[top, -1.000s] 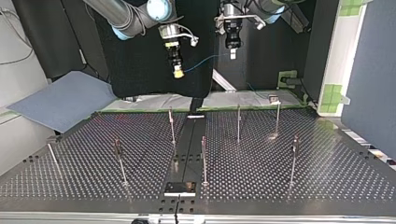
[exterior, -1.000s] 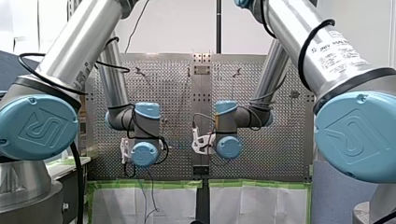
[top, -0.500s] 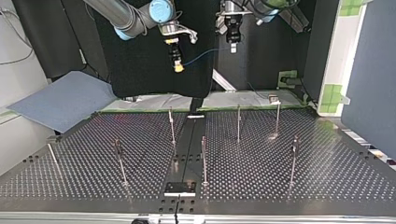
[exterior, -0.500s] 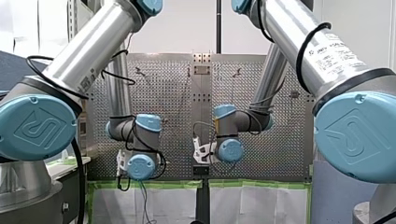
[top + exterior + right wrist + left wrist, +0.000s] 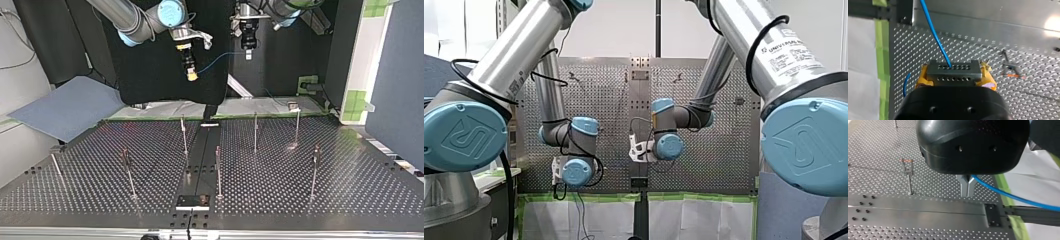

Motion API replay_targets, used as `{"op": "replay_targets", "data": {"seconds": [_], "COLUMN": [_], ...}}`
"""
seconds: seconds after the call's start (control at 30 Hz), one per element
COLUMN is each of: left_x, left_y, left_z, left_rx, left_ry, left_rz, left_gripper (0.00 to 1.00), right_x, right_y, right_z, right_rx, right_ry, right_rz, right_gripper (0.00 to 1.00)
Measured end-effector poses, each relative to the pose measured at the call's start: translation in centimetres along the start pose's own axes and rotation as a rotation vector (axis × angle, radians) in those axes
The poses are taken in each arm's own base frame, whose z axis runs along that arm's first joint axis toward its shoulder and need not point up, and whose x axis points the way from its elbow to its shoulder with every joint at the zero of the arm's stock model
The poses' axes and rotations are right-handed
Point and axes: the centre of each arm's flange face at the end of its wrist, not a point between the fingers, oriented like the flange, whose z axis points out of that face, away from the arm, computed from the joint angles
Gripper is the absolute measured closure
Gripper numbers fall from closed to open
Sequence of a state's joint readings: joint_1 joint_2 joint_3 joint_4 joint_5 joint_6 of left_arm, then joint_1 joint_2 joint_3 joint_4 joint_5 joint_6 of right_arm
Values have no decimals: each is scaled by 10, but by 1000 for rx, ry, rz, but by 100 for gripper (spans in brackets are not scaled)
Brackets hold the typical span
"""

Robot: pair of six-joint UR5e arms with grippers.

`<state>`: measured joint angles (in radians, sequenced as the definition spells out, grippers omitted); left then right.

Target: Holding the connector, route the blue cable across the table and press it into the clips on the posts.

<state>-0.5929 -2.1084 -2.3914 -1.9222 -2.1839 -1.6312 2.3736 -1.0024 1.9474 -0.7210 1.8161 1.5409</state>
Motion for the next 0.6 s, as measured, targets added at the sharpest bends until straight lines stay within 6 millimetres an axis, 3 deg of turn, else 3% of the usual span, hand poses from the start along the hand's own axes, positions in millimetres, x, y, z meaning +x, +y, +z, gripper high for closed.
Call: {"op": "replay_targets", "data": {"seconds": [0.23, 0.6], "left_x": [-27, -87], "left_y": [6, -1], "left_z": [25, 58], "left_rx": [-48, -155], "left_ry": [-25, -109], "left_rz": [-36, -94], "left_gripper": [100, 100], "right_x": [40, 118], "right_y": [-6, -13], "right_z": [0, 1], "right_rx": [60, 88], "right_ry": [34, 117], "right_rz": [14, 7], "right_gripper": [100, 100]}}
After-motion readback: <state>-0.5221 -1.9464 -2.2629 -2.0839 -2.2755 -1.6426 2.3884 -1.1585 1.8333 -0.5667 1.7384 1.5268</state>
